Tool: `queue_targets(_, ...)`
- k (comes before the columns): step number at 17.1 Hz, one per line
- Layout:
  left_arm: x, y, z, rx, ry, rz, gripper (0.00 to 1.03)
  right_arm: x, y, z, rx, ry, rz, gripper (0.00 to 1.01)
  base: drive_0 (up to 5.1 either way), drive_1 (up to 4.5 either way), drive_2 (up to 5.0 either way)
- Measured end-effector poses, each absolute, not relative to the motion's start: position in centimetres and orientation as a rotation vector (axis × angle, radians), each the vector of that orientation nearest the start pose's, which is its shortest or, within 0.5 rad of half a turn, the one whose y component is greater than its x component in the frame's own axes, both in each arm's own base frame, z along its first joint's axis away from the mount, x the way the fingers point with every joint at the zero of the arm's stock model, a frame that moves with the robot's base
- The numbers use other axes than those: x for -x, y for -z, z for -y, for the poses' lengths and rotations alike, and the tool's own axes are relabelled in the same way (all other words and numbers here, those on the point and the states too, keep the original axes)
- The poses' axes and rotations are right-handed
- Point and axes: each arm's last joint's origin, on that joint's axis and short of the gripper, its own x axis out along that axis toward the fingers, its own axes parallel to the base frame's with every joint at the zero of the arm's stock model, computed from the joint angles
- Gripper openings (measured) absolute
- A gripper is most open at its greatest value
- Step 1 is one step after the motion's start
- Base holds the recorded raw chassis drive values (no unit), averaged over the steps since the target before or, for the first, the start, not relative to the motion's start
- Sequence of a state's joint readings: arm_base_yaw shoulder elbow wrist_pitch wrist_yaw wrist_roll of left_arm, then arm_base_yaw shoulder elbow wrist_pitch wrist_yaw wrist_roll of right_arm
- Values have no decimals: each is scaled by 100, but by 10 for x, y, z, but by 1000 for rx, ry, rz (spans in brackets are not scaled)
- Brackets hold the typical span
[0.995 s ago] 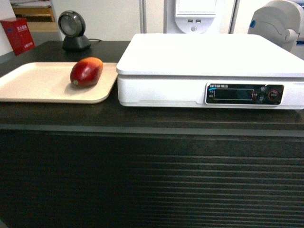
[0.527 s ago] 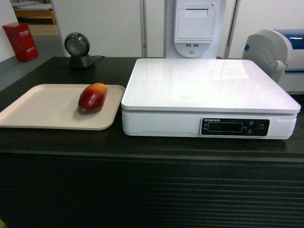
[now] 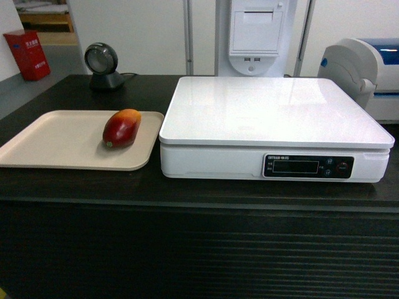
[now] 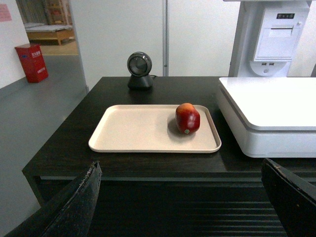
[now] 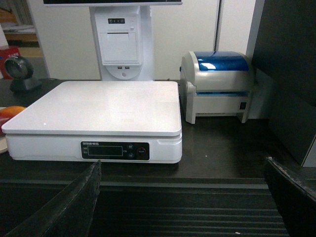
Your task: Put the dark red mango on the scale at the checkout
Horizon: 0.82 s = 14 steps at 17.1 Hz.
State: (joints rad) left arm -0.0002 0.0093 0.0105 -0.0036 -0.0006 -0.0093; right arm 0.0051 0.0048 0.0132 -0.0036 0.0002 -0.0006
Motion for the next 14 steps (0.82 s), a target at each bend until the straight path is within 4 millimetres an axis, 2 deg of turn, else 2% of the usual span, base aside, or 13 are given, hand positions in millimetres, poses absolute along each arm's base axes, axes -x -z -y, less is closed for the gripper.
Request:
queue_targets(9,-98,-165,1,16,-12,-11,98,-97,-167,0,1,-5,5,98,0,0,0)
queue_targets(14,-102,-172,9,61,-172,-31,98,-97,-167,-1,1,-6,5,98,0,0,0)
